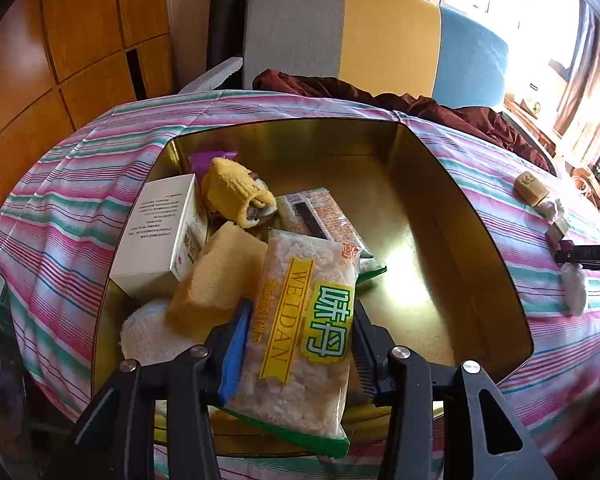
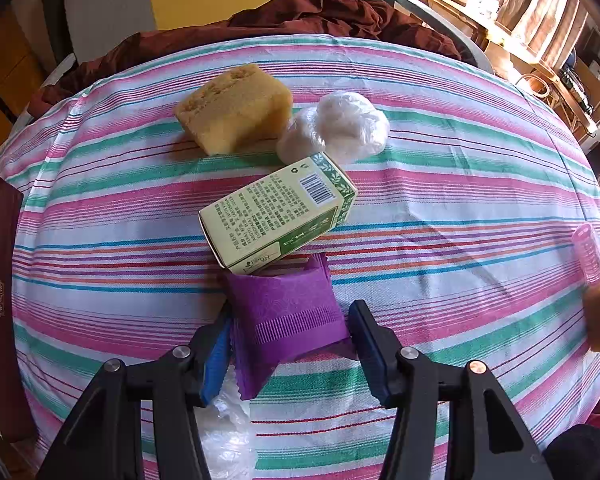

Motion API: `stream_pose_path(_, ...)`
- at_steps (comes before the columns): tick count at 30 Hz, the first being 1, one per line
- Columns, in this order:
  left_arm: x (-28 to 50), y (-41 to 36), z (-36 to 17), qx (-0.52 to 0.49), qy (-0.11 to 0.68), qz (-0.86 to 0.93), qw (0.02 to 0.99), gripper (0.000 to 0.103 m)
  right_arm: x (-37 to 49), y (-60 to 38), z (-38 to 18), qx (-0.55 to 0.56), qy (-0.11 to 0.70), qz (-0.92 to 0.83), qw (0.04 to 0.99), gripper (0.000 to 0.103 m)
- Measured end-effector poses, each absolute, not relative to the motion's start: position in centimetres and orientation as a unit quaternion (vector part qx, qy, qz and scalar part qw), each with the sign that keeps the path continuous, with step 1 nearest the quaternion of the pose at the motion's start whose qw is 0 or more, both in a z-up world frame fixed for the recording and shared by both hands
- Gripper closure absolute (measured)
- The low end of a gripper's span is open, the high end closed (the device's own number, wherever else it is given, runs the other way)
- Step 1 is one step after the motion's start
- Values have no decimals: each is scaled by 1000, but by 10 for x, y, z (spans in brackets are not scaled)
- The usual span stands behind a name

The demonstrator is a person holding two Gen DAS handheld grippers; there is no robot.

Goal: Organize objects
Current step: 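Lower the WEIDAN packet into the tray and open the left gripper while the right holds the purple packet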

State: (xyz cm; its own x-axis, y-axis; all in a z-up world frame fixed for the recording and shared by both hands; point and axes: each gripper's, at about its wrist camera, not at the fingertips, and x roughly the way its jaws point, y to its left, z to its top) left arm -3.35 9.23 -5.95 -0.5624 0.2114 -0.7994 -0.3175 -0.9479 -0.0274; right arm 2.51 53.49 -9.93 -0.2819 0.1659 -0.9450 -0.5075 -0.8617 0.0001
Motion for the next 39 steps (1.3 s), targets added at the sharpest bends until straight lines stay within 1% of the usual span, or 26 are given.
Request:
stream_pose_path(4, -34, 90, -67, -442, 66, 883, 147, 56, 17, 518, -104, -559, 150, 786, 216, 47)
stream_pose_path(8, -34, 90, -70, -436, 67, 885, 147, 55, 17, 521, -104, -558, 149, 787, 217, 47)
stream_pose_path(10, -35, 91, -71, -435, 64, 885, 154, 52, 18, 520, -102, -558, 150, 787, 217, 47)
stream_pose_path(12, -32, 89, -71, -431, 59, 886, 160, 43, 19, 519, -102, -558, 149, 787, 217, 47)
stream_pose_path(15, -30, 85, -69, -428, 52, 888, 160, 37, 17, 521, -103, -559, 149, 787, 216, 47)
stream_pose_path(19, -26, 77, -64, -427, 38, 889, 162, 36, 15, 525, -105, -558, 150, 787, 216, 47)
stream_pose_path(22, -22, 77, -60, -419, 47, 893, 156, 34, 15, 526, -103, -557, 152, 787, 215, 49)
stream_pose_path(26, -17, 79, -49, -396, 66, 905, 138, 25, 15, 520, -99, -555, 154, 793, 201, 49)
stream_pose_path(29, -15, 77, -40, -389, 66, 909, 133, 25, 17, 516, -96, -552, 157, 796, 195, 49)
stream_pose_path(34, -13, 73, -30, -383, 62, 913, 127, 23, 23, 506, -76, -513, 160, 825, 175, 49)
stream_pose_path(39, -14, 68, -25, -380, 53, 915, 123, 18, 28, 488, -52, -477, 149, 852, 158, 49)
